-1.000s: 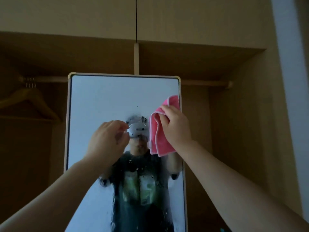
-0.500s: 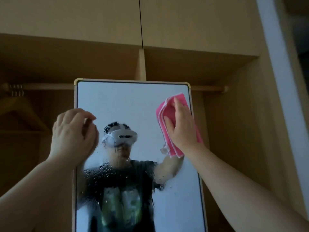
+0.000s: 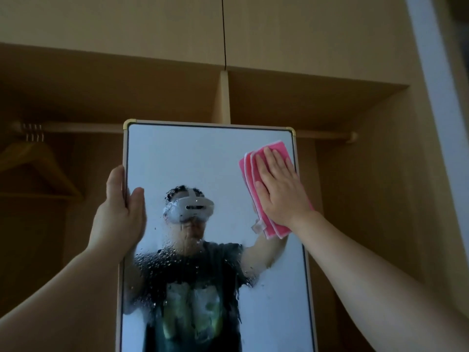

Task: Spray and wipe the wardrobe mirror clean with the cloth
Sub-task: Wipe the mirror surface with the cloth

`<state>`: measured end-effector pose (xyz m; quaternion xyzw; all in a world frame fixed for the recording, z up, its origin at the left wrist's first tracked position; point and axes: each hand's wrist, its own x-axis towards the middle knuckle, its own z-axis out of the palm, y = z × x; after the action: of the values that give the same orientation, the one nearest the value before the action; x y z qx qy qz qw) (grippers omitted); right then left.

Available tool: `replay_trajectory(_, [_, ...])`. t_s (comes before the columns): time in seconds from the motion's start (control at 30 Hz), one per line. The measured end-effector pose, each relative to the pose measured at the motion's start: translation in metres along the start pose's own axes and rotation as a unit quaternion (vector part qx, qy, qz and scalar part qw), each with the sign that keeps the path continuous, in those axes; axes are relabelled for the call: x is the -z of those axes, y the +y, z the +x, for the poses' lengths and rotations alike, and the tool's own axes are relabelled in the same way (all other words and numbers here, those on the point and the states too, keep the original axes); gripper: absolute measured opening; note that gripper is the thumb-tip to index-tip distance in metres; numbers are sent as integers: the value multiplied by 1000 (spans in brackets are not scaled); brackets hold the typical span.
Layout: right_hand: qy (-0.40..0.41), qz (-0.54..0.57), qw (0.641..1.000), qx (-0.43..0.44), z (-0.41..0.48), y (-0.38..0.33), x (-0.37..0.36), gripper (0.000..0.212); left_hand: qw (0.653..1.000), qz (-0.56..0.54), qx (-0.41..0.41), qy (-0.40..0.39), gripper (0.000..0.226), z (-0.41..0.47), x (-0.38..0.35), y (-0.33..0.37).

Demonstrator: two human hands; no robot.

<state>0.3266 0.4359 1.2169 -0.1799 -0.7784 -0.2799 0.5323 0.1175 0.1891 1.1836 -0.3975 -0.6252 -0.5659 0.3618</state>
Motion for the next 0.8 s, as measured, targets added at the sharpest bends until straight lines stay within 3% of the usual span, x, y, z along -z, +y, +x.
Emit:
replay_trajectory(0.33, [20,-9,999,-50,37,12,-21,60,998,-54,24,1,51,7,-18,-19])
replay_trajectory(0.8, [44,-7,998,-46,29,9,-27,61,998,-61,11,25,52,7,-27,-30])
